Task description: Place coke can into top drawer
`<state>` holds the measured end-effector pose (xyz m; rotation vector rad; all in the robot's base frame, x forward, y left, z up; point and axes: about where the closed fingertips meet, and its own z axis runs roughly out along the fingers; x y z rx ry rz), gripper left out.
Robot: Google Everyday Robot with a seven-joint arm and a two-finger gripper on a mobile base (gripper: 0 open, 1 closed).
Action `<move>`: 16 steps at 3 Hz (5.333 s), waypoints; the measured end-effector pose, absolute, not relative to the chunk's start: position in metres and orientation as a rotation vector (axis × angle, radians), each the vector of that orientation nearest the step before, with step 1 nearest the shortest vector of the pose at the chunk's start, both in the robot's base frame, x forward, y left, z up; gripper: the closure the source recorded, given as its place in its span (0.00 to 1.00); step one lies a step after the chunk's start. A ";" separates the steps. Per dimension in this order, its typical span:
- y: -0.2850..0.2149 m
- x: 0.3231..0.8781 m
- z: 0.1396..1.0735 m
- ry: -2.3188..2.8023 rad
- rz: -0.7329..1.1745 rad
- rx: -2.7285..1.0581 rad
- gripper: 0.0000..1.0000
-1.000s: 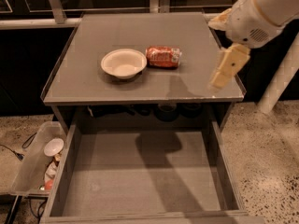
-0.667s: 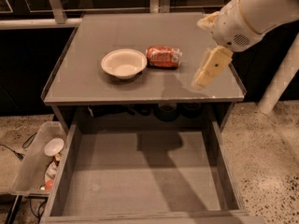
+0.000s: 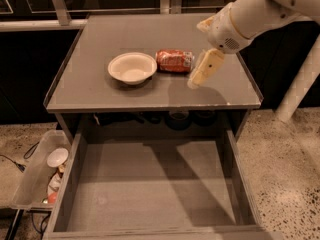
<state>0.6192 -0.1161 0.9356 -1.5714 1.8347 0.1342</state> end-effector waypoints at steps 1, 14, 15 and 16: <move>-0.115 0.657 0.924 1.865 0.125 -1.564 0.00; -0.073 0.699 0.884 1.941 0.341 -1.642 1.00; -0.080 0.674 0.920 1.885 0.323 -1.684 1.00; -0.096 0.640 0.953 1.832 0.302 -1.694 1.00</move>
Offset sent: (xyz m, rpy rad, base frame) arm 0.1125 0.0009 -0.0254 -0.0133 0.0468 -0.0699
